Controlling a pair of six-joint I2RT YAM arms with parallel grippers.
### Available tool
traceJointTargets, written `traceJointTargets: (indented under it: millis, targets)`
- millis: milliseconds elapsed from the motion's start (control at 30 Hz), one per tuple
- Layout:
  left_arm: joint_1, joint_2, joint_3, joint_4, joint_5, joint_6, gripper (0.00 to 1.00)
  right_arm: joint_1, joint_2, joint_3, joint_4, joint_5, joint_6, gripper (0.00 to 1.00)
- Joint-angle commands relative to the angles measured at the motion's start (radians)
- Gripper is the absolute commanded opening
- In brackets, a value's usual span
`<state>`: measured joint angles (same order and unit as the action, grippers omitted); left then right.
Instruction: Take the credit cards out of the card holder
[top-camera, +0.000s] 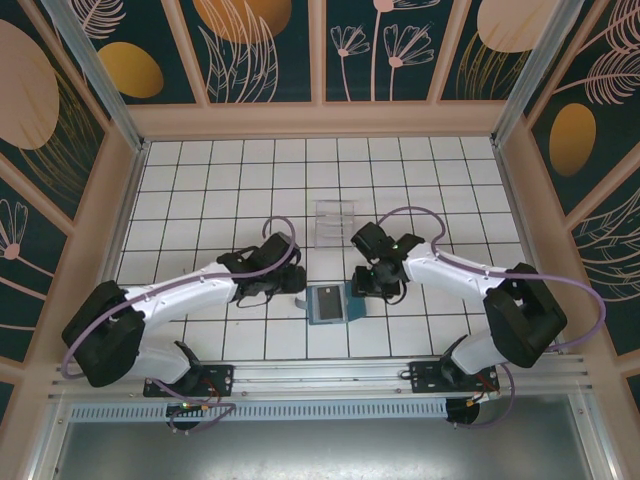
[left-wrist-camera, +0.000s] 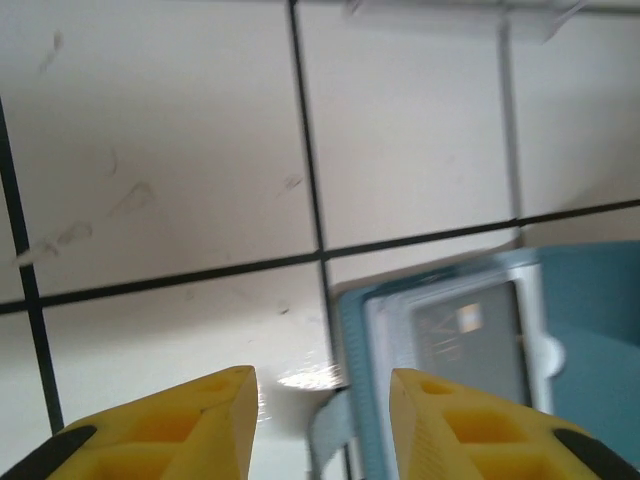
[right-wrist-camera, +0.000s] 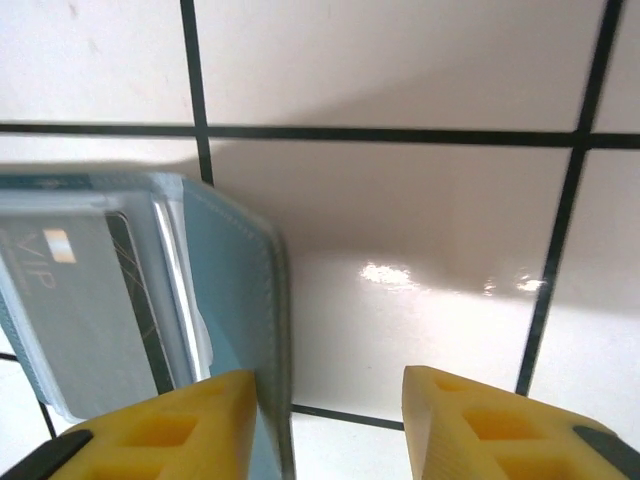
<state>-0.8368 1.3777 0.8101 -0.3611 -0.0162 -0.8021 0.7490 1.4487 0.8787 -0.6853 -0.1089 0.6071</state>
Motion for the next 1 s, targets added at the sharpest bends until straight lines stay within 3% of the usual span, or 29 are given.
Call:
traceJointTargets:
  millis: [0, 200, 400, 467, 700, 967]
  targets:
    - [0.004, -0.031, 0.053, -0.084, -0.018, -0.018, 0.40, 0.010, -0.030, 0.072, -0.129, 0.119, 0.019, 0.45]
    - [0.003, -0.049, 0.067, -0.016, 0.083, -0.052, 0.31, 0.032, -0.046, 0.175, -0.156, 0.129, 0.022, 0.45]
    - [0.003, -0.029, 0.005, 0.074, 0.141, -0.094, 0.20, 0.054, -0.063, 0.097, 0.147, -0.215, 0.071, 0.38]
    - [0.003, -0.021, 0.001, 0.076, 0.142, -0.093, 0.18, 0.060, -0.044, 0.068, 0.201, -0.268, 0.084, 0.37]
    - [0.001, -0.002, -0.008, 0.121, 0.188, -0.107, 0.16, 0.048, -0.018, -0.027, 0.192, -0.216, 0.075, 0.32]
    - [-0.043, 0.067, 0.025, 0.136, 0.191, -0.147, 0.19, 0.010, -0.009, -0.132, 0.289, -0.256, 0.073, 0.27]
